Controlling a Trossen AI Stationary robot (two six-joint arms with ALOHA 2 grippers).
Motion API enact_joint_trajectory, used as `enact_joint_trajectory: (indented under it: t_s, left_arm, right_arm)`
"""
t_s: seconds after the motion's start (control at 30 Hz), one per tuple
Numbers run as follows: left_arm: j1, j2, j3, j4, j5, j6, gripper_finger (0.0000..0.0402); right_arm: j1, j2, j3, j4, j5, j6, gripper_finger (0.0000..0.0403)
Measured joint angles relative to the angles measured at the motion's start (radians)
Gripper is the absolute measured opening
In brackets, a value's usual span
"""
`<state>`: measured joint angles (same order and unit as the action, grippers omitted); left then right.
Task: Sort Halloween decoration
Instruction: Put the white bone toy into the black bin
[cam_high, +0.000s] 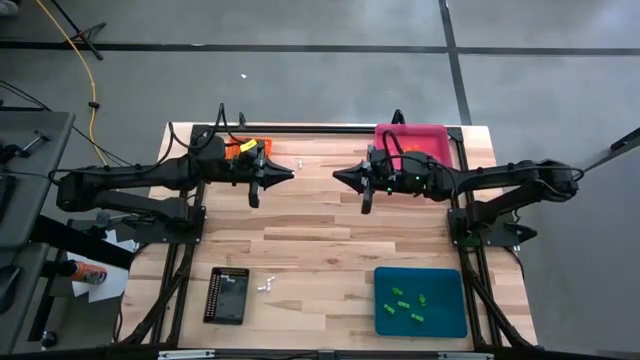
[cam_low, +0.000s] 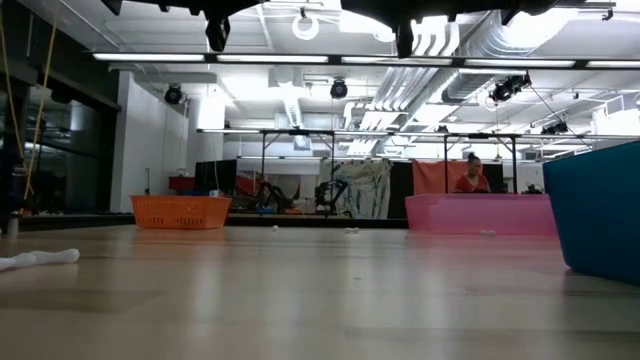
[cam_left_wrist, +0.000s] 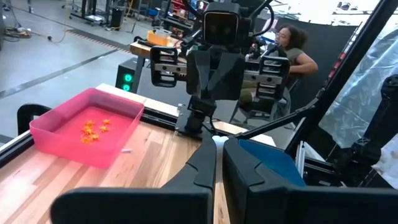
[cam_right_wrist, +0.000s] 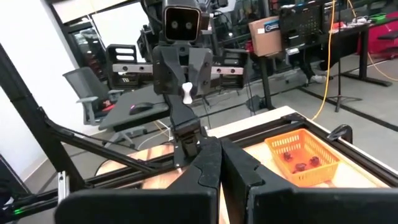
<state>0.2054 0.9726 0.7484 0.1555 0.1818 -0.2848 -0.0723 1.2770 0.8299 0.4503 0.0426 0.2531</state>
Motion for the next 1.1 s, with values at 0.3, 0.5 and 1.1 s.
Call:
enact_joint_trajectory:
  t_s: [0.3,0.5,1.1]
  left_arm:
    - [0.0,-0.001,0.001,-0.033,0.039,-0.015,0.0001]
    - [-0.114,-0.037,0.002,-0.397,0.166,-0.165,0.0001]
    - [-1.028,0.188,0.002,-0.77,-0.186,-0.68,0.0004]
  right_arm:
    - [0.0,-0.001,0.0,-0.015,-0.04,0.0,0.0]
    - [0.0,-0.001,0.0,-0.085,-0.04,0.0,0.0]
    - [-0.045,0.0,0.0,-0.301,-0.027,0.0,0.0]
